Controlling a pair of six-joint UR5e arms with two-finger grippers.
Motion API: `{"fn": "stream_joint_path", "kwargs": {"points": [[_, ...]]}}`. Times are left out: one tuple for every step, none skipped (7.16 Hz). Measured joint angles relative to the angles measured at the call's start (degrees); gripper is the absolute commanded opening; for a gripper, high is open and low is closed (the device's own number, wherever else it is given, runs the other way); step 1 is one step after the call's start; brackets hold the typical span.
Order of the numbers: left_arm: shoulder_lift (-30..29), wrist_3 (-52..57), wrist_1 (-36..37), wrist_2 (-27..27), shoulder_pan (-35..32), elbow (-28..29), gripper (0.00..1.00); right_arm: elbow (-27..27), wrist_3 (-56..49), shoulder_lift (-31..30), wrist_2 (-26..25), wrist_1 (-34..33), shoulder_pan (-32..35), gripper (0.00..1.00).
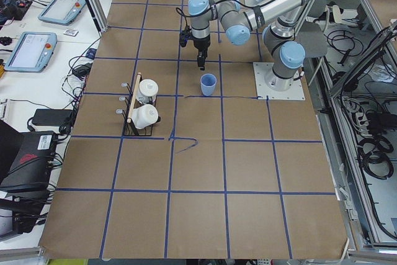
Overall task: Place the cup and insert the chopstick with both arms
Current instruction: 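Grasp the pink chopstick with the right gripper while the left grasps the blue cup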
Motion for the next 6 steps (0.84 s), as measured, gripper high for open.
{"fn": "stream_joint_path", "kwargs": {"points": [[-0.3, 0.2, 1.3, -0.1, 1.5, -1.8, 0.86, -0.1, 0.0, -0.1, 0.4, 0.0, -0.1, 0.62], [-0.8, 0.3, 1.8, -0.1, 2.6, -2.8, 0.67, -0.3, 0.0, -0.1, 0.6, -0.1, -0.1, 0.52], [-1.4, 0.3, 1.9, -0.2, 3.1, -3.3, 0.47, -0.5, 0.0, -0.1, 0.6, -0.1, -0.1, 0.50], [-2.0, 0.0, 1.7, -0.4, 3.3, -3.5, 0.22, -0.6, 0.1, -0.1, 0.6, -0.2, -0.1, 0.43], [-2.4, -0.1, 1.5, -0.5, 3.4, -3.6, 0.00, -0.7, 0.1, -0.1, 0.6, -0.2, -0.1, 0.33], [-2.9, -0.1, 1.5, -0.5, 3.4, -3.8, 0.00, -0.9, 0.1, -0.1, 0.7, -0.2, -0.1, 0.29]]}}
